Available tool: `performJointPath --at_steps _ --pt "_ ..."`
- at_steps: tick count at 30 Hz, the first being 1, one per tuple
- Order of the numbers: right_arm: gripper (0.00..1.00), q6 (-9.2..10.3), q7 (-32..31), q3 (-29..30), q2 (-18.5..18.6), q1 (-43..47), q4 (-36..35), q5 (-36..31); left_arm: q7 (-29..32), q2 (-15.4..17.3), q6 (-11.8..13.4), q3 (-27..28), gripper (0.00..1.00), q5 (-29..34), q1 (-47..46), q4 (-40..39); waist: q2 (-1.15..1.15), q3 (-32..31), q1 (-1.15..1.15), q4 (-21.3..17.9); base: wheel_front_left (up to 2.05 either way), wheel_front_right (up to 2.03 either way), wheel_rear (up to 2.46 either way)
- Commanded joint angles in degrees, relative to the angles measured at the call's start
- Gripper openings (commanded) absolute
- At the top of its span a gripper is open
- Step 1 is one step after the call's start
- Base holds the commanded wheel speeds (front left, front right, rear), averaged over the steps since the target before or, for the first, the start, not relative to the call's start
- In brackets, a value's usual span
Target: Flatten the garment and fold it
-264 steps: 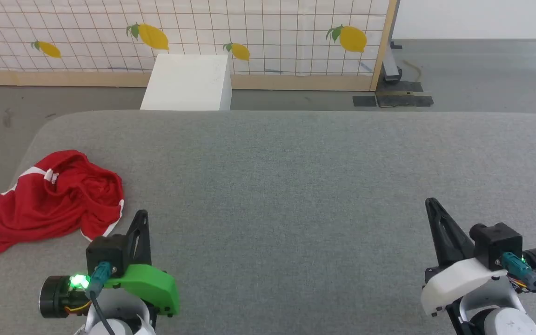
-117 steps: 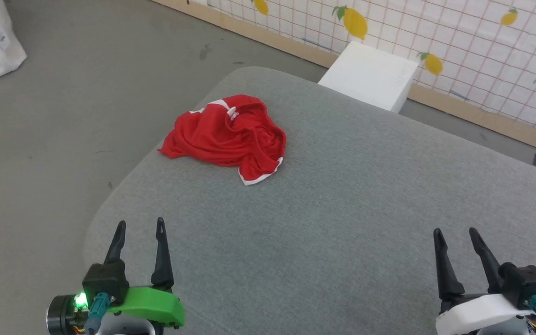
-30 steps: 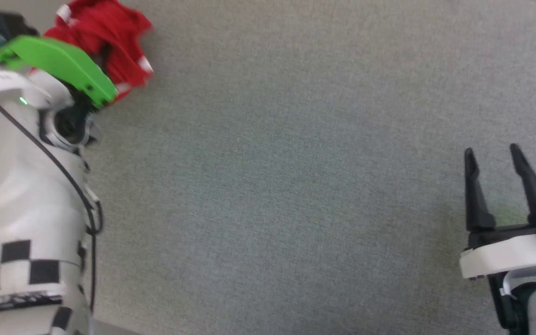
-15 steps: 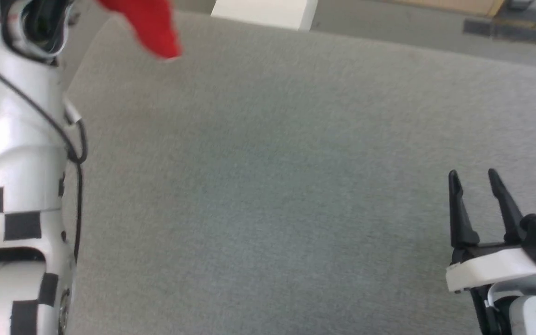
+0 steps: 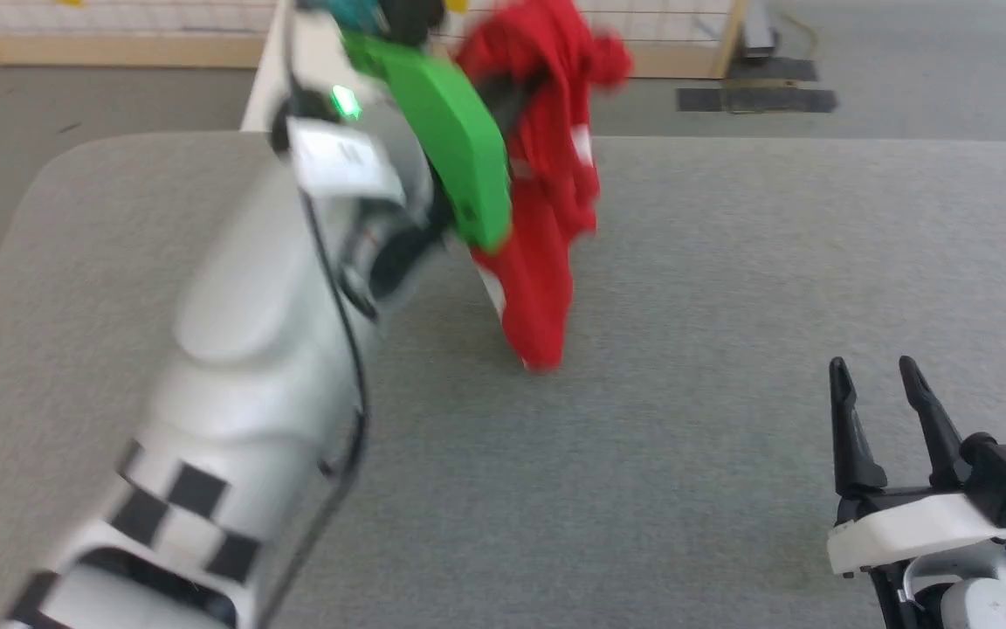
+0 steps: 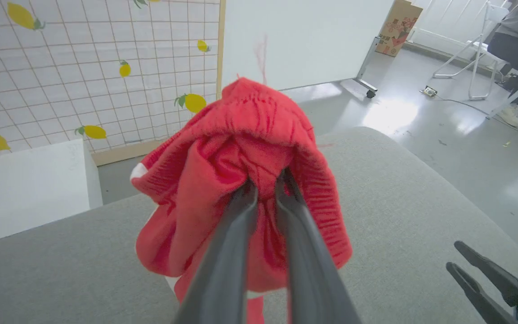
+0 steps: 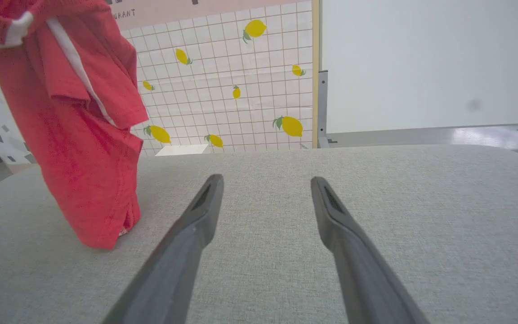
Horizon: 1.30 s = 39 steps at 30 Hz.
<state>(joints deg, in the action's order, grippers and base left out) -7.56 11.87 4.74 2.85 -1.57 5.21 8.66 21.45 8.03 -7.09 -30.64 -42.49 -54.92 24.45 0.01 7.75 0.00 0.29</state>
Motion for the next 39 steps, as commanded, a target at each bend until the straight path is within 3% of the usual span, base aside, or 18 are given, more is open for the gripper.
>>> performJointPath --at_steps 1,7,15,16,17,18,24,27,34,39 --pt "1.00 0.08 0.34 0.11 0.03 0.30 0.00 -0.03 -0.72 -0.91 -0.39 -1.46 0.00 -0.78 2.72 0.89 -0.01 -0.81 0.00 -3.58 0.00 0.00 0.00" --pt "1.00 0.08 0.10 0.18 0.03 0.15 -0.47 -0.31 -1.22 -4.08 -0.39 -7.67 0.00 -3.86 11.95 6.89 -0.01 -0.43 0.00 -5.03 0.00 0.00 0.00" --pt "1.00 0.08 -0.01 0.19 0.03 1.05 -0.58 0.16 6.93 -5.06 1.10 -14.80 0.00 -7.95 18.97 13.89 -0.01 -0.87 0.00 -4.44 0.00 0.00 0.00" --pt "1.00 0.08 0.01 0.23 0.03 1.19 -0.57 0.21 7.26 -5.08 1.23 -14.90 0.08 -8.64 19.23 13.95 -0.01 -0.99 0.00 -4.14 0.00 0.00 0.00" --pt "1.00 0.08 0.03 0.28 0.03 1.35 -0.52 0.25 7.20 -5.10 1.36 -14.70 0.44 -9.76 19.44 13.64 -0.01 -1.15 0.00 -3.77 0.00 0.00 0.00" --pt "1.00 0.08 0.04 0.29 0.03 1.47 -0.46 0.27 6.77 -5.11 1.47 -14.36 1.00 -10.97 19.52 12.96 -0.01 -1.27 0.00 -3.46 0.00 0.00 0.00" --pt "1.00 0.08 -0.11 0.46 0.03 2.21 -0.26 0.25 4.65 -5.13 2.44 -11.05 1.00 -20.17 18.32 7.55 -0.01 -3.02 0.00 -1.04 0.00 0.00 0.00" --pt "1.00 0.08 -0.17 0.66 0.03 2.56 -0.19 0.25 0.75 -5.12 2.83 -7.56 1.00 -22.17 16.94 5.53 -0.01 -4.17 0.00 0.16 0.00 0.00 0.00" --pt "1.00 0.08 -0.46 0.67 0.03 3.43 -0.16 0.74 -15.00 -0.58 3.87 1.81 1.00 -20.49 17.59 1.49 -0.01 -6.87 0.00 1.96 0.00 0.00 0.00" --pt "1.00 0.08 -1.18 0.49 0.03 4.42 -0.71 1.09 -25.17 5.08 7.10 4.58 1.00 -14.32 21.27 -1.41 -0.01 -8.16 0.00 3.16 0.00 0.00 0.00"
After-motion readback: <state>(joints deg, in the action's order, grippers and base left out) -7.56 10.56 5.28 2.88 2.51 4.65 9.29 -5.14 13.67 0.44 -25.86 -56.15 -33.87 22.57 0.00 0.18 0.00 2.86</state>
